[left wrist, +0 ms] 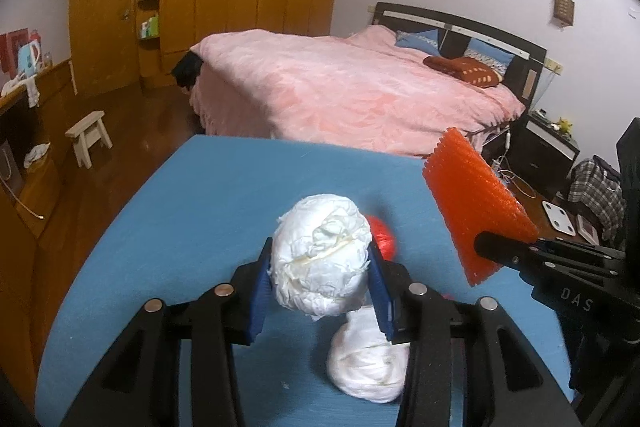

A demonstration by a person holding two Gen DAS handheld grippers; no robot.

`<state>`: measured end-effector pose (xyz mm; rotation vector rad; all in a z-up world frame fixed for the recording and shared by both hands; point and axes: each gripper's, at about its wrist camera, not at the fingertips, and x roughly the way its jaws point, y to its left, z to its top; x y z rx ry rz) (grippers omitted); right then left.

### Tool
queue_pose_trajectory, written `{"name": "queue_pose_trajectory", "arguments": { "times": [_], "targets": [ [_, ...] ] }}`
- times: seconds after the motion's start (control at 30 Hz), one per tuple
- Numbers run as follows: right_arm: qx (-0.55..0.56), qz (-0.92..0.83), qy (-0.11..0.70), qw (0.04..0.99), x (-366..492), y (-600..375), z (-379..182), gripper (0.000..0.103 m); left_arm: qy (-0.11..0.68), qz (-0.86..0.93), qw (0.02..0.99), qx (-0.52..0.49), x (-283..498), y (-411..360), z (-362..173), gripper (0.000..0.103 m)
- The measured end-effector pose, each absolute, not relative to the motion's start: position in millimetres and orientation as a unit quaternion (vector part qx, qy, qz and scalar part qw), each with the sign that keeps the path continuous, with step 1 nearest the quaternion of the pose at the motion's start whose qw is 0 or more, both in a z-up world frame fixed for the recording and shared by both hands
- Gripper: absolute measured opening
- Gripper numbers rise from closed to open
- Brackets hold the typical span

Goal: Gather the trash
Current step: 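Lift the paper ball and orange mesh pad and carry them toward the bin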

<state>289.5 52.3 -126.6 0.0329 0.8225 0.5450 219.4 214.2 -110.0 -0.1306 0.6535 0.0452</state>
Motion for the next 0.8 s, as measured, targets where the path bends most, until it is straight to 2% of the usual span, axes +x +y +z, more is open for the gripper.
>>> {"name": "queue_pose_trajectory", "arguments": {
  "times": [0.8],
  "targets": [
    [0.046,0.184,0.35,0.917,218,-97,-53,0.011,0.287,-0.082,0.953,-0.048,196,72,-52,0.043]
  ]
}}
